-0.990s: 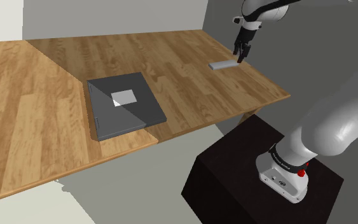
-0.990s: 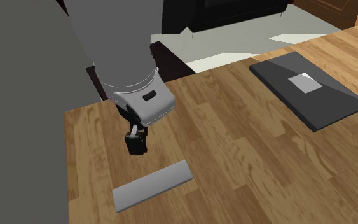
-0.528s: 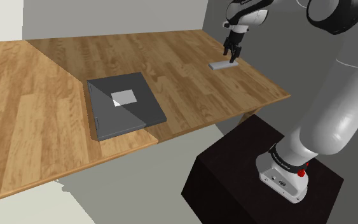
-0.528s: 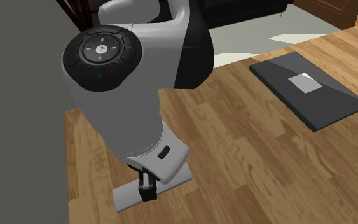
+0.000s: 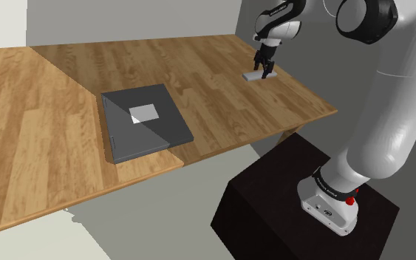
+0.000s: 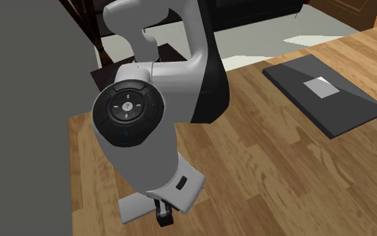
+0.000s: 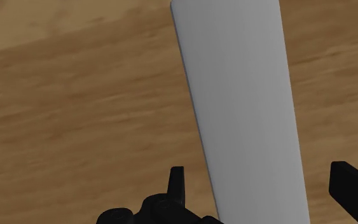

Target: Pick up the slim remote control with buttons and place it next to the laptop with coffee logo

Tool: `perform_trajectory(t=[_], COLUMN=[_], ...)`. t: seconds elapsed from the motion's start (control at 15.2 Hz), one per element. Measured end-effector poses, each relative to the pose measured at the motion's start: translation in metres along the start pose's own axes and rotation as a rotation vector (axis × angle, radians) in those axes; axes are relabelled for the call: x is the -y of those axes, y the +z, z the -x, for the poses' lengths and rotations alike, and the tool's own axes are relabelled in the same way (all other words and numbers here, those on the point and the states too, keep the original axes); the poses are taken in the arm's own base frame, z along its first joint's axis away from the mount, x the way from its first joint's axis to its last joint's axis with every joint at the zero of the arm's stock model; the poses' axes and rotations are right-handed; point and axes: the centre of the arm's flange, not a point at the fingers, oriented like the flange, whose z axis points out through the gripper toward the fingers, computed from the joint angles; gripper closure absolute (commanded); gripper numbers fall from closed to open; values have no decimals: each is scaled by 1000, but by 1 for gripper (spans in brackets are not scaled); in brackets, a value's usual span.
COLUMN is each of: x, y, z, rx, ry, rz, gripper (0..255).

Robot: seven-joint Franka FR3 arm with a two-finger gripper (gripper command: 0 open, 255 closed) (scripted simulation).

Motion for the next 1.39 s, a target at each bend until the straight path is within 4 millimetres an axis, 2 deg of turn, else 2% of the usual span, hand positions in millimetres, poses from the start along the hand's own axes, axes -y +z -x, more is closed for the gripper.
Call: perform_trajectory(t=[0.2,0.53,0.59,1.25,1.39], x=[0,0,0,0,0], y=[7,8,8,8,1], z=[1,1,1,1,1], rx=[0,0,0,0,0], ry=[0,0,0,-1,0], rz=[0,0,0,1,0], gripper=[0,0,255,255,255])
